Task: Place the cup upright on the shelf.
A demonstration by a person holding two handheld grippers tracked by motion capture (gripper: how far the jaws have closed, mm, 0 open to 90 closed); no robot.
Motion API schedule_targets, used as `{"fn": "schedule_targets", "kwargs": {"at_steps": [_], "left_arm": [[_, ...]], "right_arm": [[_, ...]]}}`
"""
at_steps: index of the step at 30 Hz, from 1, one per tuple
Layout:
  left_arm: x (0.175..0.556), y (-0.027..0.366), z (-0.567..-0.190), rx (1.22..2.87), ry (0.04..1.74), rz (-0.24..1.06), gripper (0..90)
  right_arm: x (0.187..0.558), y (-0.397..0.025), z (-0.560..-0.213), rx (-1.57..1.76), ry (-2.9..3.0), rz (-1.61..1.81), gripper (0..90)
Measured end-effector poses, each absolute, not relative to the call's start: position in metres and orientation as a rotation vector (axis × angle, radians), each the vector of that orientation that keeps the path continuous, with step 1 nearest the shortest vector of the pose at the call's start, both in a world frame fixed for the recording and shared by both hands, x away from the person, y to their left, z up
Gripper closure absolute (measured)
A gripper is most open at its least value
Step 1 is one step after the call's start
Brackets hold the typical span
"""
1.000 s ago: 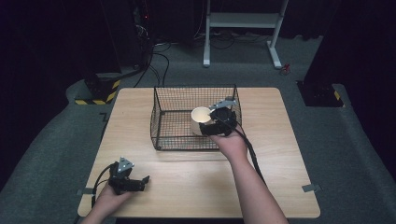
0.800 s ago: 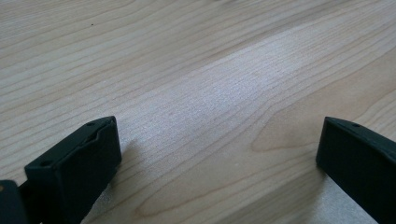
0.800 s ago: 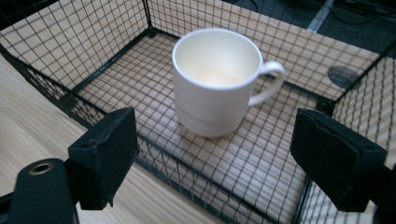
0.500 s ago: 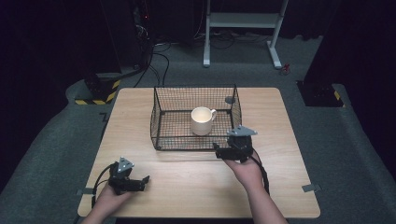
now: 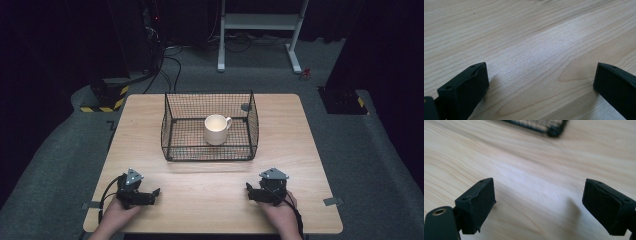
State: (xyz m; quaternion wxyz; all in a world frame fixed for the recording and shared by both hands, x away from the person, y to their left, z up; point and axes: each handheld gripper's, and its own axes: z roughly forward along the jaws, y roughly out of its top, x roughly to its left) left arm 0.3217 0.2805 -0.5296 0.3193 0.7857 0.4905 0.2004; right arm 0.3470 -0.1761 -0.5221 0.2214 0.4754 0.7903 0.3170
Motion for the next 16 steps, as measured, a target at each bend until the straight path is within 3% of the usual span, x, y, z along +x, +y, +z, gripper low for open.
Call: {"fn": "schedule_targets", "kwargs": {"at_steps": [16], "left_arm": [[0.320, 0.280, -0.530, 2.050, 1.308, 0.549, 0.7]], "right_arm": [[0.348, -0.189, -0.525, 1.403, 2.164, 0.871, 8.9]]}}
